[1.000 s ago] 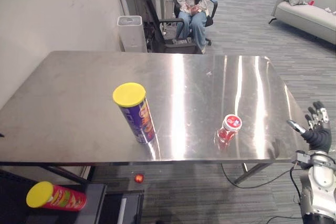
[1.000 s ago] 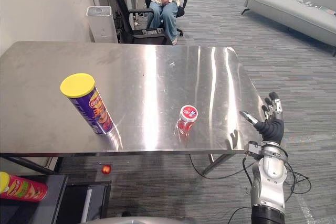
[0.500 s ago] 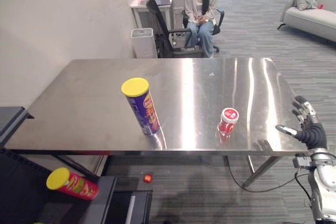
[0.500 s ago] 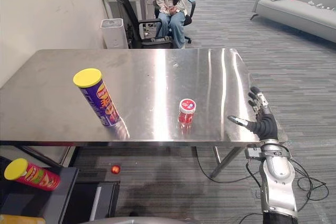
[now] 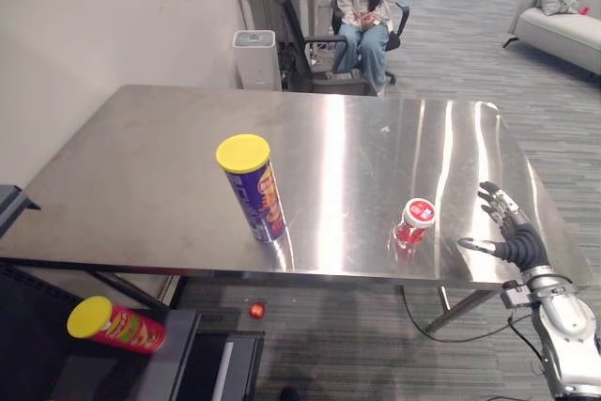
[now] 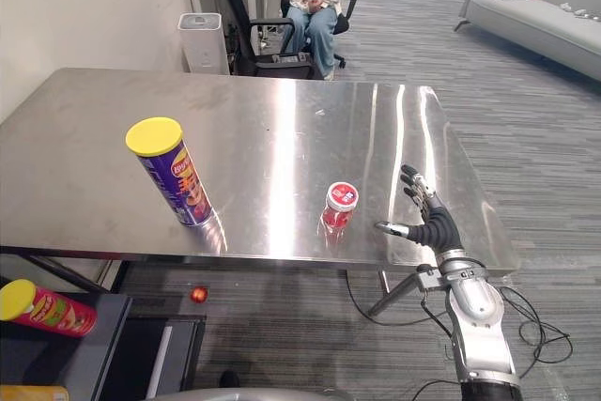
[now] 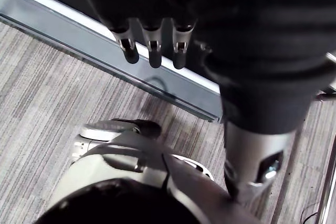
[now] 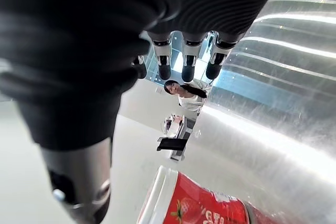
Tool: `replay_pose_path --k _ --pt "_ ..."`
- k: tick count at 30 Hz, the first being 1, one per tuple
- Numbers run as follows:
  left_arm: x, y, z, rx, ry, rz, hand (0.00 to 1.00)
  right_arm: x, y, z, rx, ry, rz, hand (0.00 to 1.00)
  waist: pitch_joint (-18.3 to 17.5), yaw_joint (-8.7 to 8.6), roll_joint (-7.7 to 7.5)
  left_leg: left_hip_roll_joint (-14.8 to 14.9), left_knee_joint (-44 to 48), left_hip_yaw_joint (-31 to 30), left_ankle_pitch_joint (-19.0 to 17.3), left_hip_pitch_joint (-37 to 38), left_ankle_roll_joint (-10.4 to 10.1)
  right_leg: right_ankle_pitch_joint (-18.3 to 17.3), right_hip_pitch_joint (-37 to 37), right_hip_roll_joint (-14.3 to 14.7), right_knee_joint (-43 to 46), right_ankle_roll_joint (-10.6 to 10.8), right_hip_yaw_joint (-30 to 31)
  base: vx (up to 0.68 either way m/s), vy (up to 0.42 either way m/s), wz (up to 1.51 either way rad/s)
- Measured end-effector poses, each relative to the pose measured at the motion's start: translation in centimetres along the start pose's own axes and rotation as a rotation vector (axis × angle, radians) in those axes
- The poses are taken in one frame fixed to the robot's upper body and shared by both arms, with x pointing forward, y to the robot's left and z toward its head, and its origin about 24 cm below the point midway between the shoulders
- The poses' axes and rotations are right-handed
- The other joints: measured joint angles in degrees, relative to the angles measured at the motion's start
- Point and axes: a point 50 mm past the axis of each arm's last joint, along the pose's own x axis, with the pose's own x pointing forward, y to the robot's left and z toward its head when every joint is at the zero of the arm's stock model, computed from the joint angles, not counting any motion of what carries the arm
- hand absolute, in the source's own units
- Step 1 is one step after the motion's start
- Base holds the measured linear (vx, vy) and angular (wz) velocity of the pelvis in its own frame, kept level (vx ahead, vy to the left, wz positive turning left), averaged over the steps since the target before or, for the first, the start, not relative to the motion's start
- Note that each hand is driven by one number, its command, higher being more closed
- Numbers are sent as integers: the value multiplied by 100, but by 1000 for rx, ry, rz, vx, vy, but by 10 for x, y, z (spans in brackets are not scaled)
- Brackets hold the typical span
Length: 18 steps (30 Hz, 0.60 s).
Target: Put the gum and the chips on the shelf.
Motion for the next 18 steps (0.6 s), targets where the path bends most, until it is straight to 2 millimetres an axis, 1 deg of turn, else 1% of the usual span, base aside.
replay_pose_path --k 3,6,9,12,18 --pt "0 0 0 1 0 1 0 4 3 1 -30 -5 16 0 5 3 -7 -7 -1 -34 -1 22 -2 -4 80 4 -60 -14 -43 3 -9 6" --pt "0 0 -1 3 1 1 0 8 4 -4 -24 10 21 0 6 7 -10 -8 -1 -71 -3 42 -5 -21 112 7 -66 -48 -74 -16 -7 7" --pt "0 0 -1 7 1 0 0 7 8 -9 -16 34 37 0 24 7 -14 -12 -1 -148 -3 47 -4 -70 169 9 -79 -129 -151 -14 -11 11" --pt "0 0 0 7 -2 -2 0 9 9 -11 -14 37 41 0 31 17 -15 -13 -1 -163 -1 27 -2 -70 165 9 -86 -129 -170 -2 -5 3" --pt "0 -1 3 17 -18 -5 0 12 9 -16 -89 54 26 0 101 14 -38 -24 -1 -265 0 -14 -1 -51 190 11 -97 -96 -283 20 -10 8"
